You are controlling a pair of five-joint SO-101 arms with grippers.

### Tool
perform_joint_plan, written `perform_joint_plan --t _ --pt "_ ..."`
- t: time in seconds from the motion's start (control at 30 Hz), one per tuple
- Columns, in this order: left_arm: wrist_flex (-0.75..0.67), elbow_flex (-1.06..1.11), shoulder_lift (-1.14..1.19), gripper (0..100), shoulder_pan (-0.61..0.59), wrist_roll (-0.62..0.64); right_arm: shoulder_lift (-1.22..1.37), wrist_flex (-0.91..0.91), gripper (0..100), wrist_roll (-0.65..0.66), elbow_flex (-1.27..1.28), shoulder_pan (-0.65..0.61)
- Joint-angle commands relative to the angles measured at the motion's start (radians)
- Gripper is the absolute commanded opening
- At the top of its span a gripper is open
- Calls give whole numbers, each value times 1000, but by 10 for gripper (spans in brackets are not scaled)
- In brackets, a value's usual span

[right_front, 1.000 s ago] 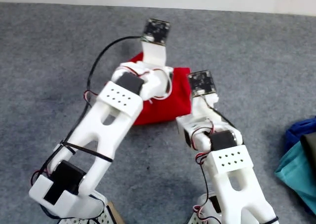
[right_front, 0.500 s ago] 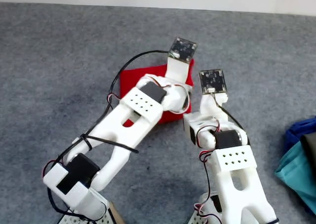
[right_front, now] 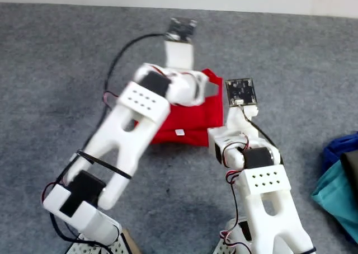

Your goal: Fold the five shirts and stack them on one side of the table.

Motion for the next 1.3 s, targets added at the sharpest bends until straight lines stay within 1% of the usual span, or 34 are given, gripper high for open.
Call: perform_joint_plan --t 0.0,0.07,0.2,0.27,0.33,0.47,0.53,0.67,0.97,1.07,1.2,1.27 --pt "87 -41 -12 301 -48 11 31 -25 213 -15 -22 2" --pt "127 -28 -13 301 -45 11 79 -24 213 -46 -65 -13" --pt "180 -25 -13 301 -56 81 206 -19 213 -97 -193 -44" --pt "190 -24 -7 301 -82 92 280 -19 213 -107 -243 -65" --pt "186 2 -4 301 -110 94 354 -28 213 -110 -283 -90" --pt "95 68 -12 301 -147 94 443 -84 213 -110 -311 -111" --pt "77 81 -12 301 -151 94 464 -96 213 -107 -309 -114" --pt "74 88 -12 301 -151 94 503 -147 213 -104 -306 -108" --pt "78 90 -5 301 -153 94 605 -182 211 -103 -325 -107" --pt "78 90 -5 301 -153 94 621 -182 157 -63 -338 -107" --pt "78 90 -4 301 -153 92 621 -182 46 -57 -340 -107" --pt "78 90 -4 301 -153 92 621 -182 13 -55 -341 -107"
